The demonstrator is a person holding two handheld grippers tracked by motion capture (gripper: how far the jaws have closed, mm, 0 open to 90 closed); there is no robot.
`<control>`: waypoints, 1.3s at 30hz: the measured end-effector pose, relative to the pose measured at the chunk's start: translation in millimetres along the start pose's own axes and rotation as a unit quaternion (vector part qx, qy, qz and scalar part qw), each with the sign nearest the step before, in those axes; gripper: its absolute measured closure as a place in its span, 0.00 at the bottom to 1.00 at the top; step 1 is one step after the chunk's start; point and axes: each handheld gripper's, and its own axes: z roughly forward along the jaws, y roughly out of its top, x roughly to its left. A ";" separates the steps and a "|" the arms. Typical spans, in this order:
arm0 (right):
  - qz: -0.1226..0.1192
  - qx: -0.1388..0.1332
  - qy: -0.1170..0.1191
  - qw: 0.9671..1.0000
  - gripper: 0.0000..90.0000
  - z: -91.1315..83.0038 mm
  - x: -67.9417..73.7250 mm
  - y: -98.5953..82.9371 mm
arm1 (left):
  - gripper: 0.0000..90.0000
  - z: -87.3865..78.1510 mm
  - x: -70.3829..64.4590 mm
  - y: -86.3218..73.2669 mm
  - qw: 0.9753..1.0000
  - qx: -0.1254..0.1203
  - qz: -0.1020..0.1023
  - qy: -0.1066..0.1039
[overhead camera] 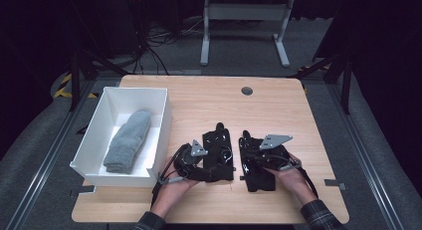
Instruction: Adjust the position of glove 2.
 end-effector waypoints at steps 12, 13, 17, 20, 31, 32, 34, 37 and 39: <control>0.033 0.003 -0.028 0.999 0.97 -34.3 -21.5 -22.7 | 0.50 10.7 21.5 14.2 0.999 -0.004 -0.053 0.012; 0.035 0.003 -0.028 0.999 0.98 -35.9 -22.6 -24.5 | 0.51 10.7 21.5 14.2 0.999 -0.004 -0.053 0.012; 0.038 0.008 -0.033 0.999 0.99 -41.0 -26.5 -29.8 | 0.56 16.8 26.2 14.5 0.998 0.006 -0.064 0.011; 0.038 0.016 -0.033 0.999 0.99 -41.1 -28.3 -33.3 | 0.58 22.1 29.9 14.3 0.997 0.014 -0.069 0.023; 0.034 0.032 -0.019 0.999 1.00 -35.2 -31.2 -36.6 | 0.83 32.9 36.7 13.6 0.997 0.032 -0.076 0.011; 0.035 0.032 -0.016 0.999 1.00 -34.5 -31.4 -36.7 | 0.87 33.1 36.7 14.5 0.996 0.034 -0.080 0.010; 0.035 0.035 -0.015 0.999 1.00 -33.6 -32.1 -37.0 | 0.94 33.0 37.6 16.2 0.996 0.038 -0.082 0.010; 0.038 0.046 -0.016 0.998 1.00 -32.5 -34.7 -39.0 | 0.97 31.7 39.9 16.6 0.995 0.036 -0.095 -0.004; 0.042 0.051 -0.015 0.998 1.00 -32.4 -36.6 -40.4 | 0.97 28.5 39.6 17.1 0.994 0.030 -0.102 -0.012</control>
